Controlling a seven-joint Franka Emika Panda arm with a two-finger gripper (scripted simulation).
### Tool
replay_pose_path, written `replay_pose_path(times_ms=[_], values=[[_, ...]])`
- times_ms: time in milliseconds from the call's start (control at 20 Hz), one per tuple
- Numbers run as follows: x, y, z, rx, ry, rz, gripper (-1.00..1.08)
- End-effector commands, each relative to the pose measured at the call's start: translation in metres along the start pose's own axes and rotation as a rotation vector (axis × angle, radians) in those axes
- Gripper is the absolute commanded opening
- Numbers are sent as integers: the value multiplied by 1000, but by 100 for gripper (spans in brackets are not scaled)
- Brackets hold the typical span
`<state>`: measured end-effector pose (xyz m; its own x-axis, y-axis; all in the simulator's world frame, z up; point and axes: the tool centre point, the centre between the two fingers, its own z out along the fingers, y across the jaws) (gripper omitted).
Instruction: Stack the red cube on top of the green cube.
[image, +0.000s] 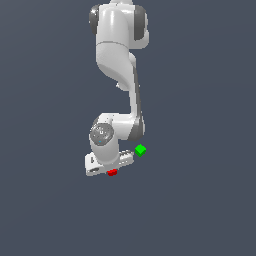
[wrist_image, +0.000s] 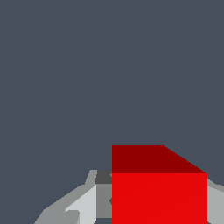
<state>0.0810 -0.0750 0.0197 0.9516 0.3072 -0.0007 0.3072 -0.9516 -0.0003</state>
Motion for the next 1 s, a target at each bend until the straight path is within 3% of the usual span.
replay_pose_path(times_ms=[0,500,950], values=[[0,0,0,0,1,0,-100],[0,0,-8,0,0,0,-100],[-1,-1,-64,0,0,0,-100]])
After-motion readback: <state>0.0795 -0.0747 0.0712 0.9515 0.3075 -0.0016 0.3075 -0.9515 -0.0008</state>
